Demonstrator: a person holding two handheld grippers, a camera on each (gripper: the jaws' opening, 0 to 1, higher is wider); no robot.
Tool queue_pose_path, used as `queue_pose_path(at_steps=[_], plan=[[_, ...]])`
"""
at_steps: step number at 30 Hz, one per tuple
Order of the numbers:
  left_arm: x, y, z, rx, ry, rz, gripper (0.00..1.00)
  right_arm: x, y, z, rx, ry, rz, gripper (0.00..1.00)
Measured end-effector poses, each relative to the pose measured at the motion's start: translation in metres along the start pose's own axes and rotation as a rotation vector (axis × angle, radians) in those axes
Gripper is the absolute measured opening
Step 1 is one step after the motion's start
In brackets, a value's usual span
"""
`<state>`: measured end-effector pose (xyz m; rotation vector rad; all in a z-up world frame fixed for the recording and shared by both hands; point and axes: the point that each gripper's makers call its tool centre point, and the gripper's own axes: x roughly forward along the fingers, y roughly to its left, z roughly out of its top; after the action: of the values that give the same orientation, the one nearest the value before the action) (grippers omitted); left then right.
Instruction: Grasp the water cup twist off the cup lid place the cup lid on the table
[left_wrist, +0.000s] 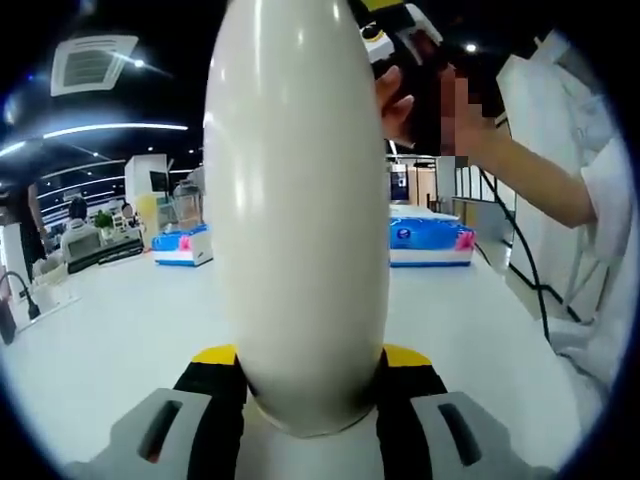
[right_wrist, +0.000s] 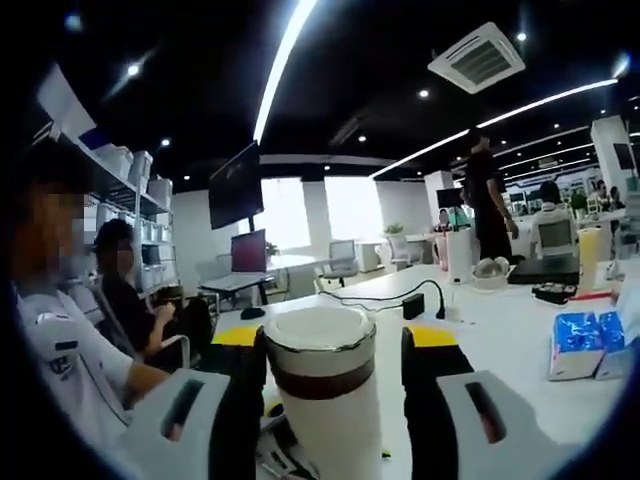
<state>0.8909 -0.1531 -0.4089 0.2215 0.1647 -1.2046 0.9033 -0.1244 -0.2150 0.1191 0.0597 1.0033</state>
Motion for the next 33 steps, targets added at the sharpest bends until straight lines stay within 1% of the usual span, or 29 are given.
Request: queue_pose_path(at_steps=[2, 4, 5, 6, 7, 9, 10, 12, 13, 14, 15, 16, 17, 19, 20, 21, 23, 25, 27, 28, 29, 30, 31, 32, 33], plan=[[0.000, -0.001, 0.000, 0.002, 0.000, -0.001, 0.52, -0.003, 0.001, 0.004, -0.013, -0.001, -0.029, 0.63], [0.000, -0.001, 0.000, 0.002, -0.001, -0.002, 0.52, -0.005, 0.003, 0.008, -0.012, -0.011, -0.078, 0.69], [0.000, -0.001, 0.000, 0.002, -0.001, -0.002, 0.52, -0.007, 0.002, 0.009, -0.014, -0.010, -0.118, 0.71], [0.000, -0.001, 0.000, 0.002, -0.001, -0.002, 0.52, -0.006, 0.004, 0.012, -0.030, -0.018, -0.128, 0.72], [0.000, -0.001, 0.000, 0.002, -0.001, -0.002, 0.52, -0.005, 0.007, 0.009, -0.055, 0.009, -0.158, 0.73], [0.000, -0.002, 0.000, 0.002, -0.001, -0.002, 0.52, -0.002, 0.010, 0.007, -0.089, 0.024, -0.216, 0.76], [0.000, -0.002, 0.000, 0.002, -0.002, -0.002, 0.52, -0.001, 0.010, 0.003, -0.108, 0.050, -0.225, 0.78], [0.000, -0.002, 0.000, 0.002, -0.002, -0.002, 0.52, 0.004, 0.014, -0.002, -0.119, 0.060, -0.217, 0.78], [0.000, -0.002, 0.000, 0.002, -0.002, -0.003, 0.52, 0.005, 0.014, -0.005, -0.116, 0.068, -0.224, 0.78], [0.000, -0.002, 0.000, 0.002, -0.002, -0.003, 0.52, 0.005, 0.013, -0.007, -0.118, 0.076, -0.246, 0.78], [0.000, -0.003, 0.000, 0.002, -0.002, -0.003, 0.52, 0.005, 0.013, -0.006, -0.121, 0.077, -0.255, 0.78], [0.000, -0.003, 0.000, 0.002, -0.002, -0.003, 0.52, 0.004, 0.012, -0.004, -0.125, 0.073, -0.280, 0.78], [0.000, -0.003, 0.000, 0.003, -0.002, -0.004, 0.52, 0.002, 0.007, -0.001, -0.128, 0.061, -0.337, 0.78], [0.000, -0.003, 0.000, 0.003, -0.001, -0.004, 0.52, -0.002, 0.003, 0.002, -0.156, 0.061, -0.399, 0.78], [0.000, -0.002, 0.000, 0.003, -0.001, -0.004, 0.52, -0.007, -0.002, 0.006, -0.181, 0.057, -0.476, 0.77], [0.000, -0.002, 0.000, 0.003, -0.001, -0.004, 0.52, -0.011, -0.004, 0.008, -0.201, 0.046, -0.525, 0.77], [0.000, -0.002, 0.000, 0.004, -0.001, -0.004, 0.52, -0.016, -0.004, 0.011, -0.200, 0.008, -0.612, 0.76], [0.000, -0.002, 0.000, 0.003, -0.001, -0.004, 0.52, -0.016, 0.002, 0.008, -0.187, -0.019, -0.654, 0.74], [0.000, -0.001, 0.000, 0.004, -0.001, -0.004, 0.52, -0.017, 0.007, 0.004, -0.163, -0.025, -0.697, 0.73], [0.001, 0.000, 0.000, 0.004, -0.001, -0.004, 0.52, -0.017, 0.009, 0.003, -0.176, -0.026, -0.717, 0.73], [0.001, 0.001, 0.000, 0.004, -0.001, -0.004, 0.52, -0.018, 0.010, 0.005, -0.209, -0.036, -0.758, 0.73], [0.002, 0.002, 0.000, 0.004, -0.001, -0.004, 0.52, -0.018, 0.011, 0.006, -0.227, -0.043, -0.769, 0.73], [0.002, 0.002, 0.000, 0.004, -0.001, -0.004, 0.52, -0.018, 0.013, 0.006, -0.258, -0.033, -0.781, 0.74], [0.002, 0.002, 0.000, 0.004, -0.001, -0.005, 0.52, -0.015, 0.017, 0.002, -0.297, 0.006, -0.788, 0.78], [0.002, 0.002, 0.000, 0.003, -0.001, -0.005, 0.52, -0.012, 0.020, -0.001, -0.348, 0.043, -0.772, 0.82]])
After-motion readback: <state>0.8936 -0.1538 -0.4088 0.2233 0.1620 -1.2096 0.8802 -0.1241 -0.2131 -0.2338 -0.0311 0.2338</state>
